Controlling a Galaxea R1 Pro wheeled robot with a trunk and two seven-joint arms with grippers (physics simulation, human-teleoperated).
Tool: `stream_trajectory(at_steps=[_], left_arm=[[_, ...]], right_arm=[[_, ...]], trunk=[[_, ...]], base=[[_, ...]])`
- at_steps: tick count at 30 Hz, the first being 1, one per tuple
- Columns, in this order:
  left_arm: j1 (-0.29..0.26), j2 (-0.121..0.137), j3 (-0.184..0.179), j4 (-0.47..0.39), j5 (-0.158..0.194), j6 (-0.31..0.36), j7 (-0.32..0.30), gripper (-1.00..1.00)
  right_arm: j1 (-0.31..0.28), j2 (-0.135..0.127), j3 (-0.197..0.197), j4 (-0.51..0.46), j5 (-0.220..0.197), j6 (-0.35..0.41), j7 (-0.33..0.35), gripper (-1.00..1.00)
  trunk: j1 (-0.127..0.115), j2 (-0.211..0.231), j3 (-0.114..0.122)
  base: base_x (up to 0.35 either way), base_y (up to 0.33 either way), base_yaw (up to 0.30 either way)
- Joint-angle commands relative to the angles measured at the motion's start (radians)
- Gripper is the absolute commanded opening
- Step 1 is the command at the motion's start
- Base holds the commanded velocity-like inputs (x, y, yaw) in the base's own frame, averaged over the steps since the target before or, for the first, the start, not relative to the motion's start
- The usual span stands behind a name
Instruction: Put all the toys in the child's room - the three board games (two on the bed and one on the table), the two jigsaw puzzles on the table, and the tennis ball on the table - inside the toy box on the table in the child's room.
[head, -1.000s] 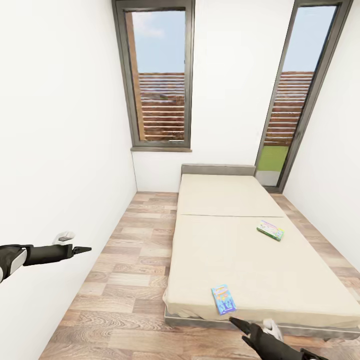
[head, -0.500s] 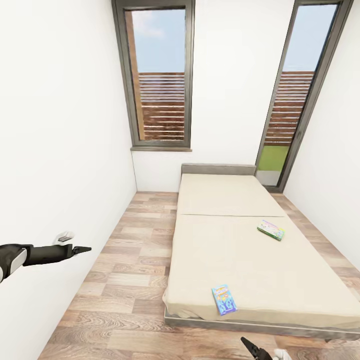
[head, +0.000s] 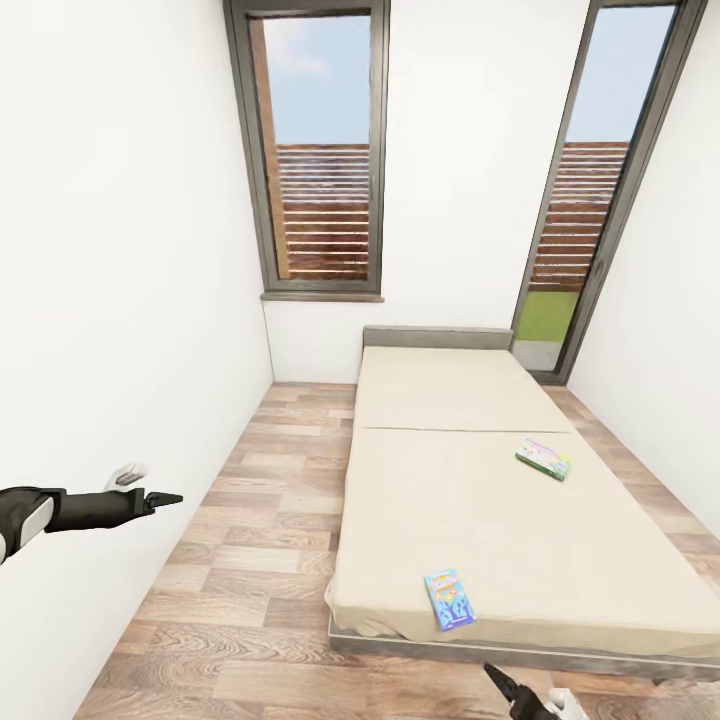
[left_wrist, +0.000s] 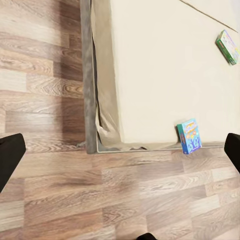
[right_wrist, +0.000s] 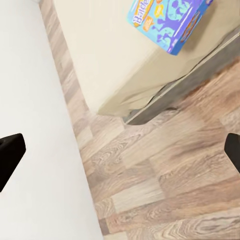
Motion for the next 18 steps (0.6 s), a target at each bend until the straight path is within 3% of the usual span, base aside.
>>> stream_trajectory(at_steps=[1, 8, 10, 14, 18], left_arm=[[-0.001, 0.000, 0.009, -0.001, -0.009, 0.009, -0.004, 1.00], [-0.001, 0.000, 0.010, -0.001, -0.008, 0.010, -0.004, 1.00], [-0.001, 0.000, 0.010, -0.001, -0.008, 0.010, -0.003, 1.00], [-0.001, -0.002, 0.010, -0.001, -0.008, 0.009, 0.000, 1.00], [-0.001, -0.008, 0.010, -0.002, -0.009, 0.013, 0.001, 1.00]], right_arm=[[-0.015, 0.001, -0.003, 0.003, -0.006, 0.010, 0.000, 1.00], [-0.066, 0.003, -0.018, 0.019, -0.017, 0.003, -0.005, 1.00], [-0.068, 0.003, -0.043, 0.023, -0.041, 0.003, -0.005, 1.00], [-0.093, 0.008, -0.103, 0.049, -0.152, 0.010, -0.005, 1.00], [-0.101, 0.008, -0.125, 0.117, -0.193, 0.012, 0.004, 1.00]], trunk=[[0.004, -0.009, -0.005], [0.031, -0.058, -0.027], [0.039, -0.072, -0.033], [0.054, -0.100, -0.046], [0.069, -0.128, -0.058]], base=[[0.000, 0.000, 0.000], [0.000, 0.000, 0.000], [0.000, 0.000, 0.000], [0.000, 0.000, 0.000], [0.000, 0.000, 0.000]])
